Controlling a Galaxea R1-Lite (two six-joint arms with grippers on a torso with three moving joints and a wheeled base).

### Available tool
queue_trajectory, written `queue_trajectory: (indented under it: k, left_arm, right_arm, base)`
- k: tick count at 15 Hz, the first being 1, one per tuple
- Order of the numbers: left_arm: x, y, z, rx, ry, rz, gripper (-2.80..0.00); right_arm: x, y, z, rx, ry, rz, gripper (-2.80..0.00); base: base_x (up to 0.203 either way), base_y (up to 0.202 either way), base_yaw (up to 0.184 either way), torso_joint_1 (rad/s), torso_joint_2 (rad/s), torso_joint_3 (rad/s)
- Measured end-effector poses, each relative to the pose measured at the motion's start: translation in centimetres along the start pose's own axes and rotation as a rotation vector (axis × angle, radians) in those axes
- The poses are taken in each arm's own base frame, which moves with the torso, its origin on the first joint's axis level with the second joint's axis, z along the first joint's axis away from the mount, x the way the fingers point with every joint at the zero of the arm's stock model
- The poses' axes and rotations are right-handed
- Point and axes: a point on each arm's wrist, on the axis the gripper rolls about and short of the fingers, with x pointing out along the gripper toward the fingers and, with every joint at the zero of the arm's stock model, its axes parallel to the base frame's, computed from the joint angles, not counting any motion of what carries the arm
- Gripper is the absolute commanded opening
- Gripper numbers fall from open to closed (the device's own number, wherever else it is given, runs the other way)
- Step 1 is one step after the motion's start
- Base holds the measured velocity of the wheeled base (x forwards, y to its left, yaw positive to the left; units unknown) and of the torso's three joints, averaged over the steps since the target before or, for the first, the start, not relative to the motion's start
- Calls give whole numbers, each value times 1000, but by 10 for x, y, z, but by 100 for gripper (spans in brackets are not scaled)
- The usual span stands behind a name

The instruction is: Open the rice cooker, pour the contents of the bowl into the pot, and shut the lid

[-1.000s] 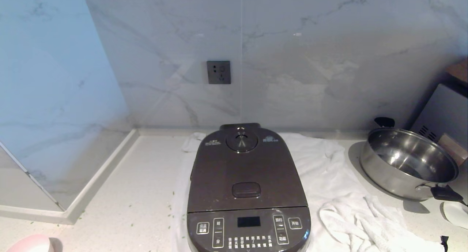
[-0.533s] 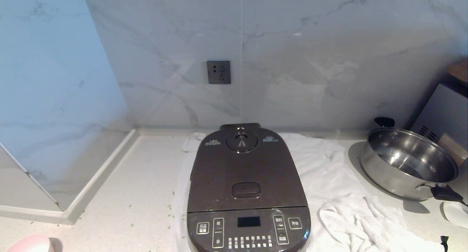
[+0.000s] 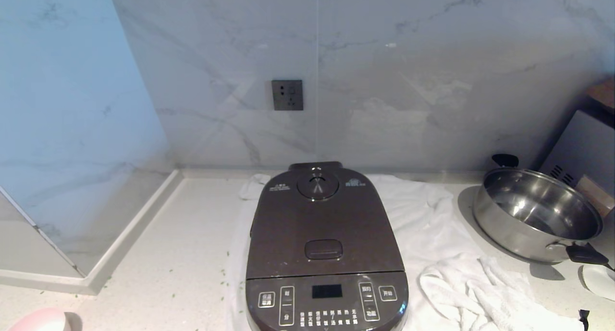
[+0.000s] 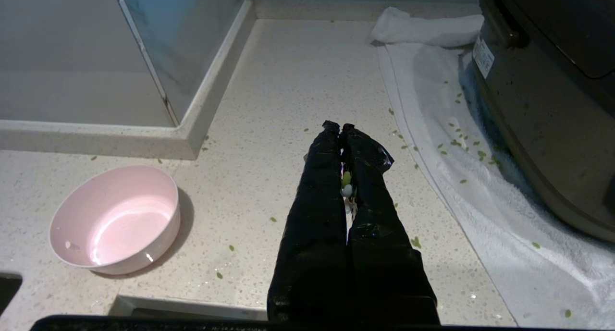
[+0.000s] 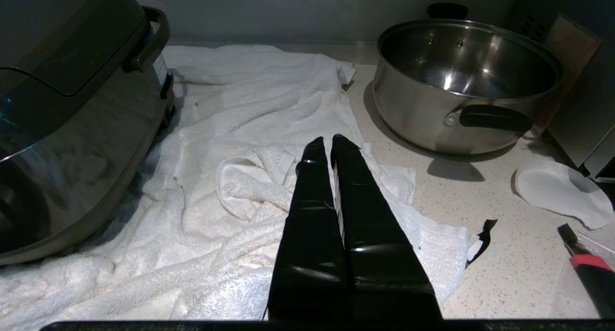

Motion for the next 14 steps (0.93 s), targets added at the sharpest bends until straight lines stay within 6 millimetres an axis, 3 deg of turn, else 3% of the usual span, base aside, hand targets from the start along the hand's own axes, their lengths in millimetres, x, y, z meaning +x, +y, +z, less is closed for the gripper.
queue_trajectory:
  k: [14]
  left_arm:
    - [1,0,2,-12,-31,3,-280]
  right_arm:
    - [0,0,0,7,0,-1,-280]
  base:
    - [0,0,0,0,0,0]
